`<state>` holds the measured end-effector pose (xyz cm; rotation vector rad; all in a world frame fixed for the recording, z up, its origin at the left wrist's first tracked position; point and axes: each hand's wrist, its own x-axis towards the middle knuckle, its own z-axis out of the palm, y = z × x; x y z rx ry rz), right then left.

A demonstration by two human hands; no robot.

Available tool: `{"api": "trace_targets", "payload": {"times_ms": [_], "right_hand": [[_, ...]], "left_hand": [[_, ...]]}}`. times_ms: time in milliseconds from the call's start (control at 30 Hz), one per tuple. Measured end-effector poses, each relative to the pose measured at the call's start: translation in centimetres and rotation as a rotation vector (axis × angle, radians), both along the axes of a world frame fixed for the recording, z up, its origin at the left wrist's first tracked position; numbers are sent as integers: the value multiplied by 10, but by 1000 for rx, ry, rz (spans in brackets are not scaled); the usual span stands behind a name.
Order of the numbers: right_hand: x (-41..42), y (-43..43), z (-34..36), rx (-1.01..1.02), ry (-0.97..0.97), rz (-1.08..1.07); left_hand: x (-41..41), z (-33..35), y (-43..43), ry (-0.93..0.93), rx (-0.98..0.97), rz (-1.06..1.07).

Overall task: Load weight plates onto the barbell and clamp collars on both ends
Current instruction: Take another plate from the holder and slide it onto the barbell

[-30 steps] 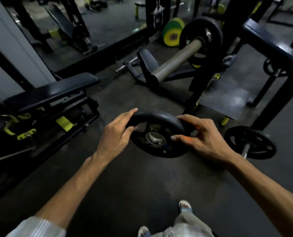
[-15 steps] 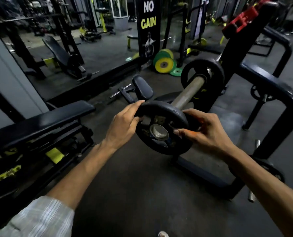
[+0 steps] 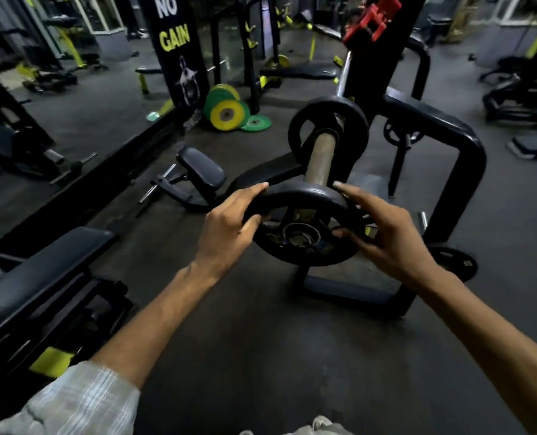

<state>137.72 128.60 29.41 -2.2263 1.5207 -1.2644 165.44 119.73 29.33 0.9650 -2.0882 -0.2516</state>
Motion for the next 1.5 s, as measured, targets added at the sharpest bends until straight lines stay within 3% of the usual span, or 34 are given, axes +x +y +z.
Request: {"api": "trace_targets", "payload": {"times_ms": [100, 300, 533, 767, 1033, 1500], "right_hand": [[25, 11, -26, -5, 202, -243], [41, 7, -38, 11, 189, -377], [25, -28, -28, 57, 174, -414], [-12, -109, -17, 166, 137, -454], [-54, -188, -19, 121, 171, -487], [-79, -221, -24, 124, 174, -455]], "left_hand": [[3, -15, 3, 29, -42, -60], [8, -34, -9, 57, -148, -163], [-16, -27, -63, 18, -93, -238], [-69, -24, -145, -61, -51, -171], [-123, -25, -218, -162, -96, -56], [-146, -27, -251, -162, -132, -5]]}}
